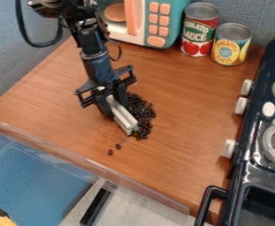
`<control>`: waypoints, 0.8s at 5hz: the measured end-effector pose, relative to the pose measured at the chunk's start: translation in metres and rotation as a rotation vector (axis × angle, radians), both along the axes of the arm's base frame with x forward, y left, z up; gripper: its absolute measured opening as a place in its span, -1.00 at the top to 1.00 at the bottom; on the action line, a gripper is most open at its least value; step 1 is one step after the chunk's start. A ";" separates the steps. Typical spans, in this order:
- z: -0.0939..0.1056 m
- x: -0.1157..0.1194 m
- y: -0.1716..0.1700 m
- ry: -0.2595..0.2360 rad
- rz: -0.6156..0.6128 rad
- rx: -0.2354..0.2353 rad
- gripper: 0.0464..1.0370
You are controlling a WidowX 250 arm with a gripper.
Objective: Sweep into pile
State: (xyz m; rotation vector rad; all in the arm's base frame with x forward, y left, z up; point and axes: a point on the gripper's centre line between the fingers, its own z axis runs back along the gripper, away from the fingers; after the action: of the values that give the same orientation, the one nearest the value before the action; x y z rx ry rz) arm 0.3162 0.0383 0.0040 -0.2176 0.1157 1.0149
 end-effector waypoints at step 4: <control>0.003 0.009 -0.006 0.041 0.028 -0.053 0.33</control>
State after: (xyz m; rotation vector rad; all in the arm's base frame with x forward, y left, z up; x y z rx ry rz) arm 0.3250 0.0319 0.0070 -0.2476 0.1777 1.0456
